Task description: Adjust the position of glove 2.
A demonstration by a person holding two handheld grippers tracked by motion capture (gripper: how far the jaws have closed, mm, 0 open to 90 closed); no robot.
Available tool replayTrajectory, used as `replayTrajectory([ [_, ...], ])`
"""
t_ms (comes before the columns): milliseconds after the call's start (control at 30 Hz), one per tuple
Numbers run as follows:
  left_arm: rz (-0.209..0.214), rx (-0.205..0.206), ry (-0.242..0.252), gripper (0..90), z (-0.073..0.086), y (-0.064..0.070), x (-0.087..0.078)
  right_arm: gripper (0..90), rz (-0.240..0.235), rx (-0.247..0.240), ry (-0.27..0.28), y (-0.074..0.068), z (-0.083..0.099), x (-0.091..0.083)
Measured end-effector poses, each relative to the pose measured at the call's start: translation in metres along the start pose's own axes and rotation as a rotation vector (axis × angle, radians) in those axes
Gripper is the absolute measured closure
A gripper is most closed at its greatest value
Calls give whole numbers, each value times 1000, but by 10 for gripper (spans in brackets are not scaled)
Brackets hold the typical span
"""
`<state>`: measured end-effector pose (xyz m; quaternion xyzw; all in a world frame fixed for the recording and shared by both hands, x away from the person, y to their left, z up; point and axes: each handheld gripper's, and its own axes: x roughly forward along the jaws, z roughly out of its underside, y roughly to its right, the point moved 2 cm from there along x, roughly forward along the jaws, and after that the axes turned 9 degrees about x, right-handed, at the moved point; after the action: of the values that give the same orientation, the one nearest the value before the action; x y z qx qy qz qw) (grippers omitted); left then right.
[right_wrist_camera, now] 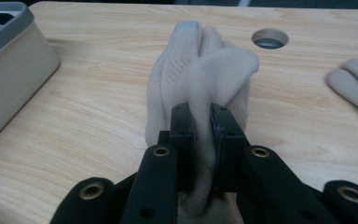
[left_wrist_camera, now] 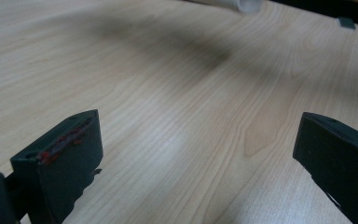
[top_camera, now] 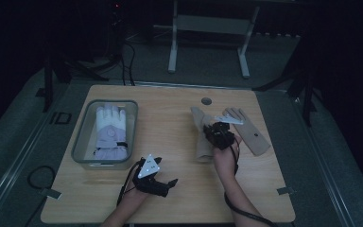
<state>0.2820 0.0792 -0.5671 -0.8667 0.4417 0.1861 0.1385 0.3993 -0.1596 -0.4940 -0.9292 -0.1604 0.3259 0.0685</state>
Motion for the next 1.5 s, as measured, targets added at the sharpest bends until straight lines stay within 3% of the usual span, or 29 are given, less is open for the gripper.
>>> replayTrajectory([
  [133, -10, 4, 1, 16, 0, -1, -3, 808, 40, 10, 7, -16, 13, -4],
  [233, -12, 7, -1, 16, 1, 0, -3, 807, 31, 43, -5, -22, 23, 0],
  [400, -11, 7, -4, 16, 3, 1, -5, 801, 14, 94, -85, -30, 50, 21],
  [467, -12, 6, -5, 16, 4, 1, -5, 756, 15, 102, -106, -33, 58, 29],
  [667, -13, 1, -8, 16, 5, -1, -6, 571, -3, 105, -150, -38, 74, 43],
  [900, -10, 11, -11, 16, 7, -1, -6, 508, -23, 49, -147, -41, 69, 40],
  [1000, -7, 10, -15, 16, 8, -1, -5, 503, -26, 3, -146, -36, 63, 33],
  [1167, -9, -2, -24, 16, 10, -3, -5, 511, -64, -14, -144, -21, 52, 23],
  [1300, -11, -9, -15, 16, 10, -4, -6, 509, -64, -53, -129, -1, 39, 13],
  [1500, -9, -10, -23, 16, 10, -4, -5, 510, -39, -65, -82, 40, 16, -3],
])
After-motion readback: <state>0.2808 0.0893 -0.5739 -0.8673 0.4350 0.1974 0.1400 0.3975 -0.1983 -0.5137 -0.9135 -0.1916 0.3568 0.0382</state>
